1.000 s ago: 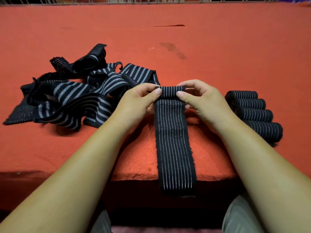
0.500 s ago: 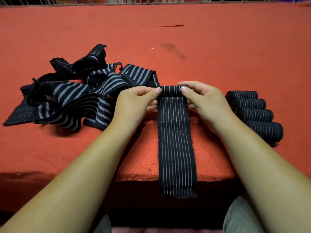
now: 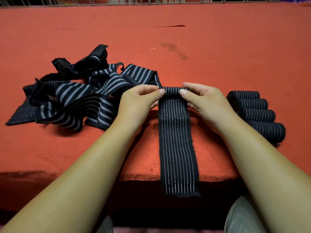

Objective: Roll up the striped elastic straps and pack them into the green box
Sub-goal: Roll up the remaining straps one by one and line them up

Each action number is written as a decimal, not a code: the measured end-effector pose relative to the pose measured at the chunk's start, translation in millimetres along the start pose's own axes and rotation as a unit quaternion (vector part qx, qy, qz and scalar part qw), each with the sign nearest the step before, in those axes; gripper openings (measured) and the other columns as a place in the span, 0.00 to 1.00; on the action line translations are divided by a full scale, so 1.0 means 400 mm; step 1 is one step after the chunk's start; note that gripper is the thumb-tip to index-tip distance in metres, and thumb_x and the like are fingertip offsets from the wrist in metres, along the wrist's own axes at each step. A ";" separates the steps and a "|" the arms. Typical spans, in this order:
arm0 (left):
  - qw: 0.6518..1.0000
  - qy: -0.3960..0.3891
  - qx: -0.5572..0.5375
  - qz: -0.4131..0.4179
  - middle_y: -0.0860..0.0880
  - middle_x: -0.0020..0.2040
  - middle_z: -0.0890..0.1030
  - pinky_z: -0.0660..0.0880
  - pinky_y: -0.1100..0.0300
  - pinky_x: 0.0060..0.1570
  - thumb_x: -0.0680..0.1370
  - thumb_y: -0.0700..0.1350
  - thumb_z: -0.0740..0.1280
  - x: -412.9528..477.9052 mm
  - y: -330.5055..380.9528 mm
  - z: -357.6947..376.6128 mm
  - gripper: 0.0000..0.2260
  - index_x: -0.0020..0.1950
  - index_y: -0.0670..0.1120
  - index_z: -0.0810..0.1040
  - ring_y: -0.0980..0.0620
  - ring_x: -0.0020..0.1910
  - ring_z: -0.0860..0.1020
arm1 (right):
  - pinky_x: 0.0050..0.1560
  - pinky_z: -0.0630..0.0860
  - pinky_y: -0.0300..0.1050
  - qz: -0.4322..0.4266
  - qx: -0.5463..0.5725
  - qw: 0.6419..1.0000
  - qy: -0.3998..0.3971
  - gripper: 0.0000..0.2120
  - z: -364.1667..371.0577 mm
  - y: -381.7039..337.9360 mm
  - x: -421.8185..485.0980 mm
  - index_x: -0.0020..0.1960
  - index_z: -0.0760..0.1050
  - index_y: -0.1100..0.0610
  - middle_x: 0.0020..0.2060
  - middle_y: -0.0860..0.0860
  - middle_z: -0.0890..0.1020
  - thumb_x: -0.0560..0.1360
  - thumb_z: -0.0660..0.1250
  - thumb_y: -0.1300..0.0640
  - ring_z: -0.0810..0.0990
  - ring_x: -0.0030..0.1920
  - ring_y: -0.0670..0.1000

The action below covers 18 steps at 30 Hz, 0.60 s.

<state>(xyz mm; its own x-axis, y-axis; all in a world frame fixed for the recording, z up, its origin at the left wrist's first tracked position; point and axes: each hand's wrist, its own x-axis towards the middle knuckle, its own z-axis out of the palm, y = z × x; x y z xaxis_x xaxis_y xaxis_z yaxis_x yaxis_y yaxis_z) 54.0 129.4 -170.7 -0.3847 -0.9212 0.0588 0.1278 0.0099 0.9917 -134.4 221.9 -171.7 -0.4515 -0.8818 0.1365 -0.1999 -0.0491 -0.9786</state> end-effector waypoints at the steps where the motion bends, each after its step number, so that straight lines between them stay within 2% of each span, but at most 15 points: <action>1: 1.000 0.000 0.006 0.005 0.44 0.53 0.90 0.84 0.50 0.63 0.77 0.42 0.80 0.002 0.001 -0.002 0.09 0.56 0.44 0.87 0.47 0.55 0.89 | 0.66 0.82 0.54 0.003 -0.009 1.000 -0.008 0.17 0.000 0.004 0.000 0.69 0.83 0.50 0.56 0.47 0.89 0.82 0.73 0.48 0.88 0.58 0.52; 2: 1.000 -0.001 0.014 0.010 0.45 0.53 0.90 0.83 0.50 0.63 0.77 0.42 0.80 0.003 0.002 -0.002 0.10 0.57 0.45 0.87 0.48 0.56 0.88 | 0.63 0.83 0.56 0.004 -0.015 1.000 -0.017 0.14 0.000 0.007 0.000 0.65 0.85 0.49 0.54 0.50 0.89 0.82 0.72 0.47 0.89 0.55 0.55; 4: 1.000 -0.005 0.019 0.008 0.47 0.54 0.90 0.83 0.50 0.63 0.76 0.42 0.81 0.006 0.000 -0.002 0.11 0.58 0.46 0.87 0.49 0.56 0.88 | 0.49 0.81 0.52 0.003 -0.022 0.999 -0.023 0.11 0.000 0.013 -0.002 0.60 0.87 0.48 0.47 0.55 0.89 0.83 0.71 0.46 0.86 0.44 0.55; 6: 1.000 -0.001 0.003 -0.007 0.46 0.54 0.90 0.83 0.51 0.64 0.77 0.42 0.80 0.006 -0.005 -0.001 0.12 0.59 0.45 0.87 0.49 0.55 0.88 | 0.43 0.77 0.51 -0.004 -0.031 0.999 -0.011 0.10 0.003 0.014 0.000 0.59 0.87 0.47 0.43 0.51 0.87 0.82 0.71 0.47 0.81 0.38 0.55; 8: 1.000 -0.012 -0.008 -0.021 0.45 0.52 0.90 0.82 0.50 0.65 0.78 0.43 0.79 0.004 -0.007 0.002 0.09 0.58 0.44 0.87 0.48 0.55 0.89 | 0.49 0.83 0.60 -0.017 -0.032 0.999 0.000 0.10 0.004 0.016 0.005 0.59 0.86 0.46 0.47 0.51 0.89 0.80 0.73 0.47 0.85 0.43 0.64; 9: 0.999 -0.025 -0.004 -0.023 0.44 0.52 0.90 0.83 0.49 0.65 0.79 0.44 0.78 0.002 -0.008 0.003 0.09 0.58 0.44 0.87 0.47 0.55 0.89 | 0.54 0.84 0.63 -0.022 -0.026 0.999 0.005 0.09 0.005 0.015 0.006 0.59 0.86 0.47 0.50 0.54 0.89 0.80 0.74 0.49 0.86 0.46 0.64; 10: 0.999 -0.037 -0.002 -0.023 0.43 0.52 0.90 0.83 0.49 0.62 0.80 0.45 0.77 0.001 -0.009 0.004 0.09 0.59 0.43 0.87 0.46 0.54 0.89 | 0.55 0.83 0.61 -0.026 -0.019 0.999 0.008 0.09 0.006 0.014 0.004 0.59 0.86 0.47 0.52 0.56 0.88 0.80 0.75 0.52 0.85 0.45 0.61; 13: 0.998 -0.050 -0.013 -0.025 0.43 0.50 0.90 0.83 0.58 0.49 0.82 0.44 0.75 -0.005 -0.005 0.002 0.10 0.61 0.41 0.86 0.50 0.46 0.89 | 0.44 0.78 0.50 -0.016 -0.005 1.000 -0.003 0.10 0.004 0.011 -0.004 0.60 0.85 0.48 0.53 0.59 0.88 0.80 0.75 0.58 0.81 0.42 0.54; 15: 0.999 -0.038 -0.005 -0.020 0.43 0.54 0.89 0.83 0.58 0.50 0.81 0.44 0.76 0.001 -0.007 -0.001 0.10 0.61 0.42 0.86 0.48 0.49 0.89 | 0.37 0.77 0.50 -0.001 0.007 1.000 -0.023 0.11 0.003 0.008 -0.007 0.61 0.85 0.46 0.53 0.62 0.86 0.80 0.76 0.56 0.80 0.41 0.55; 16: 0.999 -0.029 -0.003 -0.017 0.41 0.56 0.88 0.83 0.56 0.51 0.80 0.44 0.77 0.006 -0.009 -0.004 0.10 0.61 0.43 0.86 0.47 0.51 0.88 | 0.37 0.79 0.54 0.001 0.008 1.000 -0.026 0.11 0.004 0.007 -0.007 0.61 0.85 0.45 0.52 0.62 0.86 0.80 0.76 0.54 0.81 0.41 0.56; 18: 1.000 -0.022 0.000 -0.005 0.39 0.59 0.87 0.84 0.50 0.54 0.80 0.44 0.78 0.013 -0.012 -0.008 0.12 0.62 0.44 0.85 0.42 0.53 0.88 | 0.48 0.83 0.60 0.003 0.012 1.000 -0.018 0.11 0.009 0.005 -0.007 0.62 0.85 0.47 0.49 0.58 0.88 0.81 0.75 0.50 0.82 0.42 0.53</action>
<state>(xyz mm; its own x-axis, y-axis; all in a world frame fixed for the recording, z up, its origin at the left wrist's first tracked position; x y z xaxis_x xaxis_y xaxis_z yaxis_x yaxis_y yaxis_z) 54.2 123.3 -175.6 -0.4255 -0.9034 0.0534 0.1240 0.0003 0.9923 -130.4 222.6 -174.8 -0.4207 -0.8985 0.1257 -0.1768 -0.0547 -0.9827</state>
